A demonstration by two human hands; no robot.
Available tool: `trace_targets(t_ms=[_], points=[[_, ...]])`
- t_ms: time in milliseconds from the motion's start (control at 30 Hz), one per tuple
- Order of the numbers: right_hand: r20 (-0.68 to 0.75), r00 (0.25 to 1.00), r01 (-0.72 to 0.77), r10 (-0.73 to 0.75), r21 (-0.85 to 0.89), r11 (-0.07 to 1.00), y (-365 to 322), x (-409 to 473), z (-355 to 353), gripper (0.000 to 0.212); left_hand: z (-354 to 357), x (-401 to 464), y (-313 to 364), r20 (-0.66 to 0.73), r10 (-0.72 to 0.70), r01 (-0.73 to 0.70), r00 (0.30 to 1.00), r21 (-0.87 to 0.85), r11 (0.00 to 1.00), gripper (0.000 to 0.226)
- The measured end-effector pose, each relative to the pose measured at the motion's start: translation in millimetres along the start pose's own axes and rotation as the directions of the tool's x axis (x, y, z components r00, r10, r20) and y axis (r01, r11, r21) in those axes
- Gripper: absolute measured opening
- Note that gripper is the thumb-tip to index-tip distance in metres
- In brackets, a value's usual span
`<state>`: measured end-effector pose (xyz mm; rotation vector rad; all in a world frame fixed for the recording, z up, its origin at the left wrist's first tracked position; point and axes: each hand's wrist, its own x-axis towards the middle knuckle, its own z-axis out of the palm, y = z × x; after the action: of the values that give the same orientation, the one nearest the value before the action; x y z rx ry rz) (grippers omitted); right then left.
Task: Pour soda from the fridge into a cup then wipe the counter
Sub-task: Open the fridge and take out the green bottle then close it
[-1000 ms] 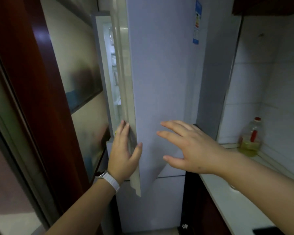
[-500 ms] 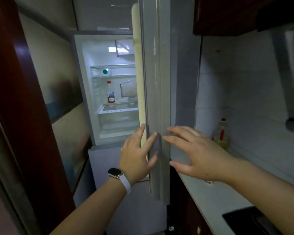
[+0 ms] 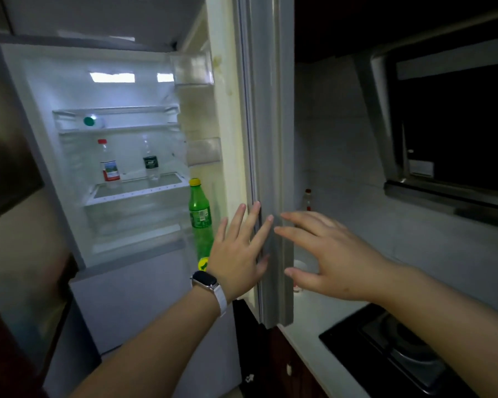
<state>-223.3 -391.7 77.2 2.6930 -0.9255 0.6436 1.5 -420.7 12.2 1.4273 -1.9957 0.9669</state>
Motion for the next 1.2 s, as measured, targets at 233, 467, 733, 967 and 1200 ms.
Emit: trace_targets(t_ms=[233,467,733,967,1200], points=[[0.007,0.997,-0.079,0.079,-0.032,0.996,17.0,-18.7,-9.1,0.068,18.3,36.1,28.1,0.075,0.057,-0.054,0.996,-0.05,0.997,0.082],[0.009,0.991,-0.133,0.133,-0.043,0.99,33.7,-29.9,-10.6,0.068,32.7,68.1,54.9,0.181,0.028,-0.013,0.983,-0.081,0.997,0.081],[0.011,0.984,-0.179,0.179,-0.041,0.983,58.5,-39.8,-6.0,0.068,45.6,94.2,71.3,0.223,0.055,-0.033,0.973,-0.103,0.994,0.074],[0.028,0.987,-0.159,0.16,-0.019,0.987,74.2,-37.0,6.1,0.067,35.9,77.7,49.9,0.099,0.05,-0.035,0.994,-0.142,0.989,0.063],[0.036,0.992,-0.125,0.123,0.077,0.989,73.4,-12.2,33.3,0.066,10.2,28.9,3.2,-0.046,-0.012,0.002,0.999,-0.212,0.977,0.057]])
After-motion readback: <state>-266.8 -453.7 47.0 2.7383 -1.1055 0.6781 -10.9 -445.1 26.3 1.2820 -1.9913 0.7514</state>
